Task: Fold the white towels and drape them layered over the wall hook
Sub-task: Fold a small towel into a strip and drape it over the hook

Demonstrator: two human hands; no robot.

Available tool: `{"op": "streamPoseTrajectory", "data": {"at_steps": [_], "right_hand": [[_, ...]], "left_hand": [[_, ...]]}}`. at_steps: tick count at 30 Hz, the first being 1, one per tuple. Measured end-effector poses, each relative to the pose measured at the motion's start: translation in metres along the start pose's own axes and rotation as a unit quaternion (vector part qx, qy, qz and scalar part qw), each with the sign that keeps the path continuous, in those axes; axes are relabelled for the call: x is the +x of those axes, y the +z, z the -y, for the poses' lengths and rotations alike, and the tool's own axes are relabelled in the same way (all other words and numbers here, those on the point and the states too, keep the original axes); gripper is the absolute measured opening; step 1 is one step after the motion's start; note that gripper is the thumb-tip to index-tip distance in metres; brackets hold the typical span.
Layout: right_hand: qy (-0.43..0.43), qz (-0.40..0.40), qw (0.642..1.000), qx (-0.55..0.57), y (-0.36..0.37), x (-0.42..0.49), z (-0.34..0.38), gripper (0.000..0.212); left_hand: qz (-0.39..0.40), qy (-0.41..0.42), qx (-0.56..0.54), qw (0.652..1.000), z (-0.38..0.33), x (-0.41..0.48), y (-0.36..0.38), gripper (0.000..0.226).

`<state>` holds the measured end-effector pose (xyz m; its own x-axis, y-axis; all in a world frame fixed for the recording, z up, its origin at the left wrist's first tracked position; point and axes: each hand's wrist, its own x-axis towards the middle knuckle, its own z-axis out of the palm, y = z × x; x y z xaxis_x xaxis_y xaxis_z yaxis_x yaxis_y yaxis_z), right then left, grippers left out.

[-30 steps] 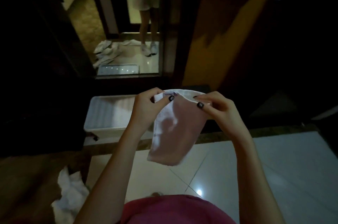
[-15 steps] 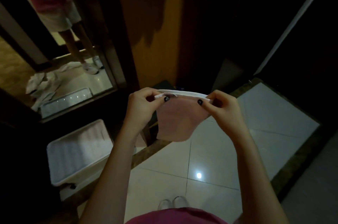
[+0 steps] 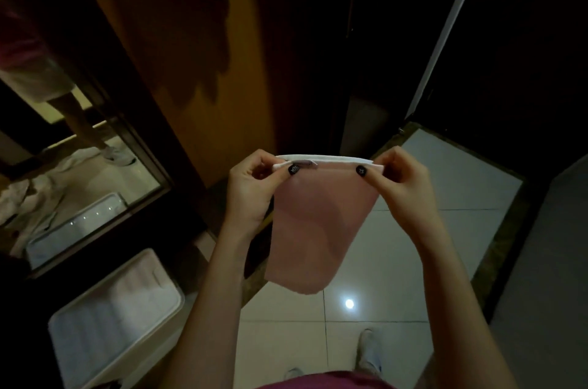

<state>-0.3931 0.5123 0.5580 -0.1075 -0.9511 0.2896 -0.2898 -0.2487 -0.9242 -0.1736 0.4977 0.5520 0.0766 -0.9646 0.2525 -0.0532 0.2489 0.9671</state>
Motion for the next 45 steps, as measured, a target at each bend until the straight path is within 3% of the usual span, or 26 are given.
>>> {"op": "streamPoseTrajectory", "data": {"at_steps": [4, 7, 11, 17, 21, 25, 32, 40, 45], "right_hand": [[-0.002, 0.002, 1.000, -0.009, -0.021, 0.031, -0.013, 0.024], [-0.011, 0.023, 0.999, -0.028, -0.037, 0.060, -0.022, 0.022], [-0.037, 0.015, 0.998, -0.041, -0.058, 0.103, -0.029, 0.028], [-0.004, 0.079, 0.997, 0.008, -0.096, 0.150, -0.043, 0.019], [-0.014, 0.018, 0.999, 0.027, -0.109, 0.166, -0.054, 0.019], [-0.014, -0.033, 0.995, -0.089, -0.124, 0.173, -0.061, 0.026], [-0.042, 0.196, 0.979, -0.031, -0.147, 0.164, -0.063, 0.031], [-0.036, 0.220, 0.974, -0.036, -0.160, 0.170, -0.081, 0.013], [-0.046, 0.242, 0.969, 0.006, -0.168, 0.176, -0.085, 0.028]], "left_hand": [[0.017, -0.026, -0.074, 0.997, 0.002, 0.021, 0.025, 0.018], [0.020, -0.069, -0.087, 0.994, 0.002, 0.040, 0.043, 0.026], [0.045, -0.048, -0.052, 0.996, -0.003, 0.062, 0.074, 0.009], [0.067, -0.055, -0.097, 0.991, -0.005, 0.088, 0.118, 0.010], [0.095, -0.064, -0.184, 0.976, -0.003, 0.098, 0.146, 0.022], [0.056, -0.077, -0.187, 0.978, 0.004, 0.102, 0.180, 0.013], [0.067, -0.079, -0.142, 0.984, 0.008, 0.097, 0.222, 0.014], [0.063, -0.083, -0.121, 0.987, 0.010, 0.099, 0.239, 0.024], [0.085, -0.036, -0.075, 0.993, 0.008, 0.110, 0.240, 0.009]]}}
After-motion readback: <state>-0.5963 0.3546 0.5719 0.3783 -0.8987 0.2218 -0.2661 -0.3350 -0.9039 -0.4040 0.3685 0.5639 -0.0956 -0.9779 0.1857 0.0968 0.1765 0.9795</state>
